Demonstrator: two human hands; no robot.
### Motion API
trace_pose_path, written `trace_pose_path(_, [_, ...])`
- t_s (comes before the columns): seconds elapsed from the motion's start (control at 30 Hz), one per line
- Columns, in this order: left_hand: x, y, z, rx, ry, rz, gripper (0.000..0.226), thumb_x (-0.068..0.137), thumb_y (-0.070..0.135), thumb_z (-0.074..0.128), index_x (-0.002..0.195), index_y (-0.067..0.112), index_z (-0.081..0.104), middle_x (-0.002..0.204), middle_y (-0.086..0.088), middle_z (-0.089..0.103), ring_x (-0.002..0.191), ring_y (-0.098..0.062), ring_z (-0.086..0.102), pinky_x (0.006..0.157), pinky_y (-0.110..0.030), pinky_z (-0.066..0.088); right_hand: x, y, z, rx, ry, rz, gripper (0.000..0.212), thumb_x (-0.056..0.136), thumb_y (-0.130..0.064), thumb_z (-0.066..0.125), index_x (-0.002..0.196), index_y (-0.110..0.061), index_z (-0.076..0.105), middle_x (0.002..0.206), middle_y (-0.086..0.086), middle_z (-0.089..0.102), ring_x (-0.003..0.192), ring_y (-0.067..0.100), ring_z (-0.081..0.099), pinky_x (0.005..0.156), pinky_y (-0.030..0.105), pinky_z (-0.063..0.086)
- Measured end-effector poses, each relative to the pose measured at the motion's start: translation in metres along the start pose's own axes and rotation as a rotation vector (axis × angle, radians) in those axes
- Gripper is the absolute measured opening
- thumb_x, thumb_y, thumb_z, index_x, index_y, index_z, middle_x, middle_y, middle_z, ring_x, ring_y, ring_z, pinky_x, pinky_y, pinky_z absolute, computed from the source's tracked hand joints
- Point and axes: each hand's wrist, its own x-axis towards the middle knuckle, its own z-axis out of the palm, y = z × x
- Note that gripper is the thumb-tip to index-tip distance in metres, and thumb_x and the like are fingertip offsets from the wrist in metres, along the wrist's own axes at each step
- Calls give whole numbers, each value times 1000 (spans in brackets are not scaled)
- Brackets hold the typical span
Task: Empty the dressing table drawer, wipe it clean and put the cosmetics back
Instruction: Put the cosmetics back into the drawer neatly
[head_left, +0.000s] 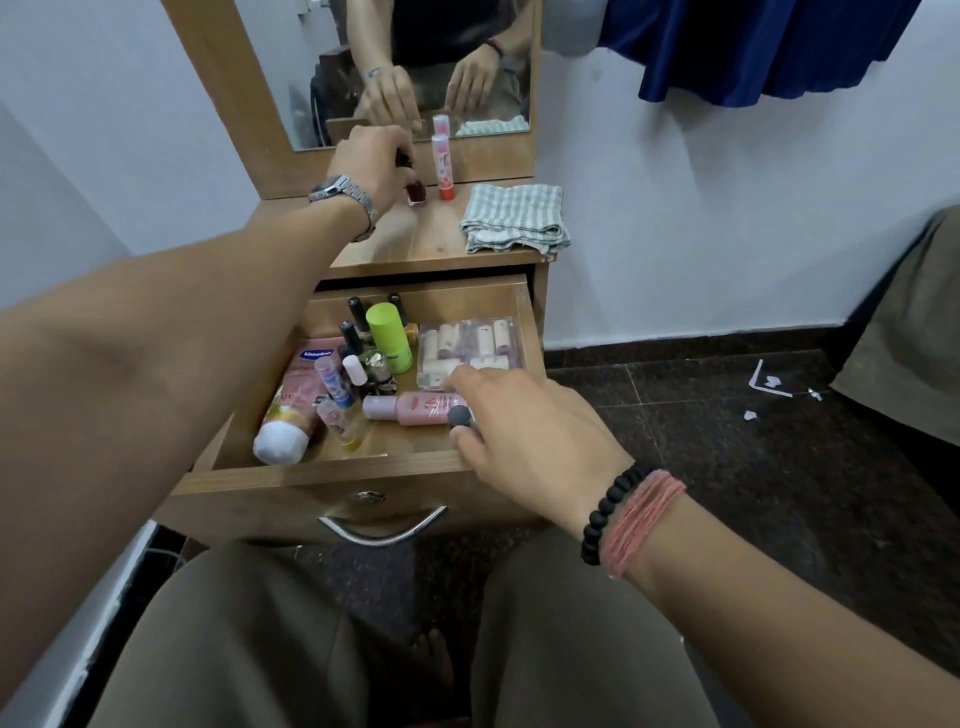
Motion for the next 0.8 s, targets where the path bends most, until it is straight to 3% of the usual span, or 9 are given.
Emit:
trace_pose_path(0.2, [-52, -2, -38, -18, 52, 158, 19, 83, 29, 68, 99, 19, 68, 103, -1, 67, 95, -19, 61, 81, -34, 50, 2, 1, 1, 1, 15, 9, 32, 95, -31, 49, 127, -24, 49, 112, 1, 66, 96, 27, 63, 68, 33, 43])
trace_pose_path(0.27, [-79, -7, -53, -26, -9, 232, 19, 82, 34, 68, 97, 23, 68, 98, 2, 68, 89, -15, 62, 77, -34, 51, 2, 2, 1, 14, 9, 13, 33, 94, -30, 50, 126, -24, 50, 113, 1, 67, 98, 28, 63, 75, 36, 51])
trace_pose_path(0.37, [-122, -17, -72, -40, -158, 283, 21, 76, 47, 63, 93, 35, 66, 92, 13, 67, 86, -8, 62, 74, -36, 54, 3, 3, 1, 21, -17, 28, 33, 93, -30, 50, 126, -24, 50, 114, 3, 66, 102, 29, 62, 82, 43, 53])
trace_pose_path(0.47, [-161, -20, -74, -31, -308, 356, 16, 79, 29, 73, 94, 27, 70, 91, 10, 67, 83, -10, 61, 70, -23, 46, 4, 4, -1, 24, -28, 35, 38, 94, -31, 49, 132, -26, 48, 119, 3, 64, 106, 28, 61, 85, 43, 52])
trace_pose_path(0.63, [-196, -33, -59, 33, -466, 394, 20, 77, 27, 73, 95, 33, 65, 89, 14, 64, 83, -12, 58, 69, -38, 49, 3, 3, -2, 16, -42, 49, 41, 93, -30, 48, 134, -27, 47, 125, 3, 62, 111, 28, 59, 88, 43, 51])
trace_pose_path(0.8, [-208, -36, -47, 48, -520, 373, 35, 77, 22, 74, 107, 30, 58, 87, 20, 53, 85, -10, 52, 68, -33, 46, 4, 3, -2, 16, -42, 47, 41, 94, -30, 48, 134, -26, 48, 125, 2, 62, 110, 27, 59, 87, 42, 52])
